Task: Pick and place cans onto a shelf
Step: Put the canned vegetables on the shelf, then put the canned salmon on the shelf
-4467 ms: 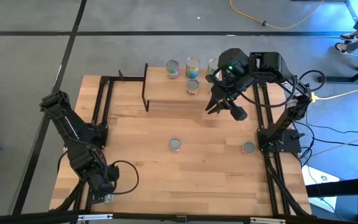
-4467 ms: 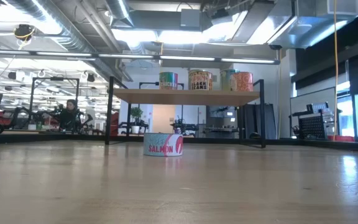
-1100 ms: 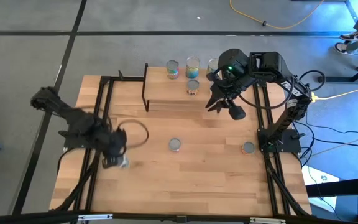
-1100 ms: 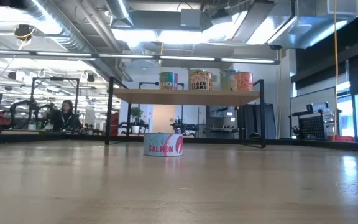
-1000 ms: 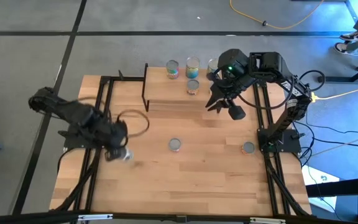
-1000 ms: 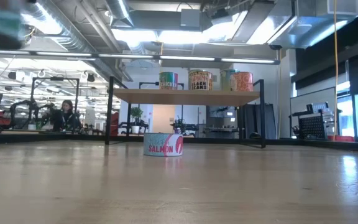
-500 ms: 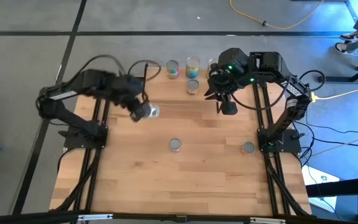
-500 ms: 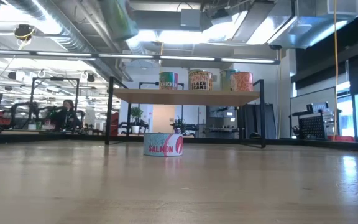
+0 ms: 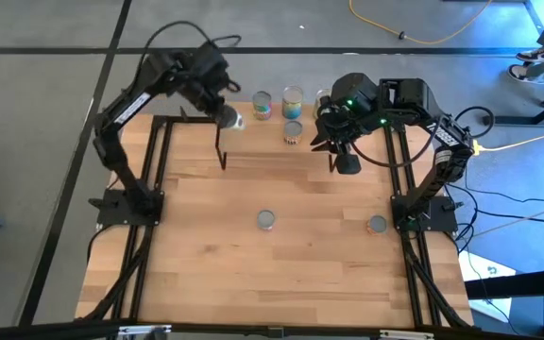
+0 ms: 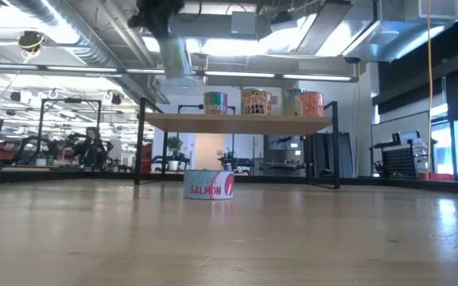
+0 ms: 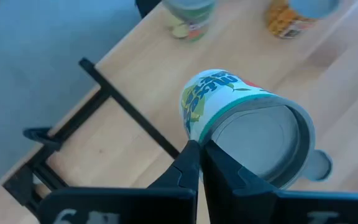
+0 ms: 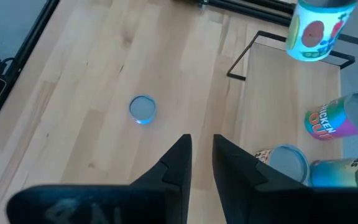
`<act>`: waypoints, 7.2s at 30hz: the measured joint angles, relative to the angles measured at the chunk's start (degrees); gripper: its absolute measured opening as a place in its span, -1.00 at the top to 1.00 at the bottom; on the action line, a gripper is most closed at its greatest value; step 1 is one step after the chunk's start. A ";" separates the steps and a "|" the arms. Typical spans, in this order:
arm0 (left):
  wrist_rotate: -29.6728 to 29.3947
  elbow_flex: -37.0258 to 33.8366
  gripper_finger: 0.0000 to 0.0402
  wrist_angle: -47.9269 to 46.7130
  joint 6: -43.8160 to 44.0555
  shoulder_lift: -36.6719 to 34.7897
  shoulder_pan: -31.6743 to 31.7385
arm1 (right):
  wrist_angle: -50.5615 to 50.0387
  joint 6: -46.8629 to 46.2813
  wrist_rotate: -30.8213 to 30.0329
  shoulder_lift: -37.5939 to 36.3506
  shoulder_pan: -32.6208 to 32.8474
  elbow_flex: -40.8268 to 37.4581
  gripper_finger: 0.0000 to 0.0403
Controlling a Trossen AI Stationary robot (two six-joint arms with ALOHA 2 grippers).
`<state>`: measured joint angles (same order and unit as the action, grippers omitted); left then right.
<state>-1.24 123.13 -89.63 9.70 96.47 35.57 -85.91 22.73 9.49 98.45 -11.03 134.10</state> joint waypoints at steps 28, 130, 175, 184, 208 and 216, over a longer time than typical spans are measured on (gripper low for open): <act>1.67 1.23 0.93 4.70 -13.87 15.02 13.66 | 2.49 -4.54 -8.38 0.11 -0.04 -0.35 0.67; 0.49 -59.60 0.76 69.86 -32.77 6.38 -43.63 | -4.15 -13.26 -8.38 -8.26 6.49 0.70 0.67; -0.30 -59.39 0.98 64.47 -16.56 6.87 -44.61 | -4.09 -13.47 -8.36 -8.24 6.49 0.70 0.67; -0.96 -47.45 0.99 48.06 -16.42 1.26 -44.61 | -4.09 -13.47 -8.36 -8.24 6.49 0.70 0.67; -7.04 -20.88 1.00 21.52 -11.07 0.11 -21.08 | -4.09 -13.47 -8.38 -8.24 6.49 0.68 0.67; -6.77 -27.21 1.00 21.66 -13.50 0.22 -15.29 | -4.10 -13.40 -8.38 -8.24 6.49 0.68 0.67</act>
<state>-8.01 95.92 -67.97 -3.80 96.68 20.28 -90.01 9.33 1.10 90.21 -4.54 134.78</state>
